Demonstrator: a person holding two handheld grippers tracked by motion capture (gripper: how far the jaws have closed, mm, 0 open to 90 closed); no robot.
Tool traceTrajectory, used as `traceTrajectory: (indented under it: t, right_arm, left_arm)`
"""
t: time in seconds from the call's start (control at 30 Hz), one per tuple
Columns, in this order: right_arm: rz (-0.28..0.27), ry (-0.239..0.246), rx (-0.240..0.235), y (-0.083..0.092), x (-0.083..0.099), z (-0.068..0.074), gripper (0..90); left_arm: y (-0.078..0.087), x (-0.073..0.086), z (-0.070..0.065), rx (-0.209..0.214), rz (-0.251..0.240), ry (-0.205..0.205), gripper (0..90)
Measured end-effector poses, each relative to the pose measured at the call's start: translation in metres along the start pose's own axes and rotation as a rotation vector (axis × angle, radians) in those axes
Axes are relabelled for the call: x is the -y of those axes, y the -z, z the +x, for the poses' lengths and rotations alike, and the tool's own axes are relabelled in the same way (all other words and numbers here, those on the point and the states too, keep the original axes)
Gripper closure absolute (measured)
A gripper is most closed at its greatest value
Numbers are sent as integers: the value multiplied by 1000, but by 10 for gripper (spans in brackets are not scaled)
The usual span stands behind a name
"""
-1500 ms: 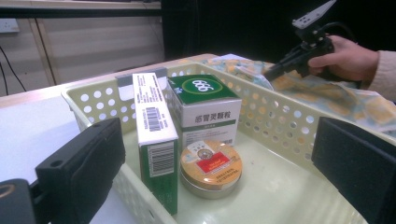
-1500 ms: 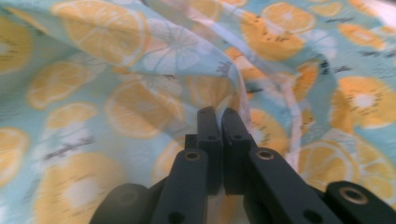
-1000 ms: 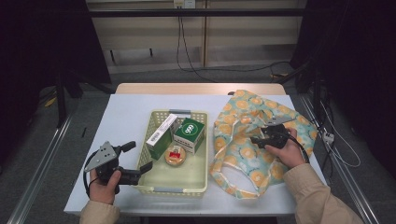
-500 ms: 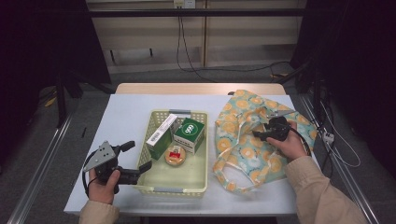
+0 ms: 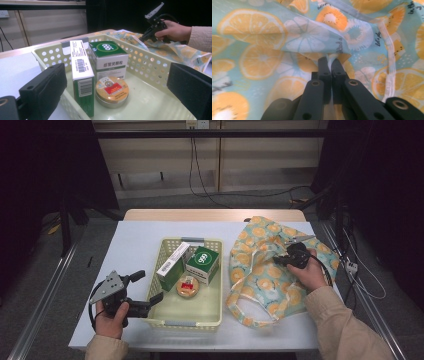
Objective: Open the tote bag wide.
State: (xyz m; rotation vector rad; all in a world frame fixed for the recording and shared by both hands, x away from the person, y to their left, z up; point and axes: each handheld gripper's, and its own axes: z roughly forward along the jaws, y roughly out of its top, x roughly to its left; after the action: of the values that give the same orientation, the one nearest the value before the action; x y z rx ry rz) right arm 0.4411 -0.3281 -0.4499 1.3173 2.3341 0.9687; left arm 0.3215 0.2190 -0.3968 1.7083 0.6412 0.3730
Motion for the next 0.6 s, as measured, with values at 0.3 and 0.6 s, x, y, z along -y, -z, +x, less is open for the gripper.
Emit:
traceTrajectory:
  t: [0.3,0.6]
  right_arm:
    - [-49,6,-16,37,-26,8,896]
    - [-59,25,-14,59,-47,14,896]
  left_arm:
    - [-1,-11,-4,12,-11,-9,24]
    - [-1,-25,-5,21,-24,5,24]
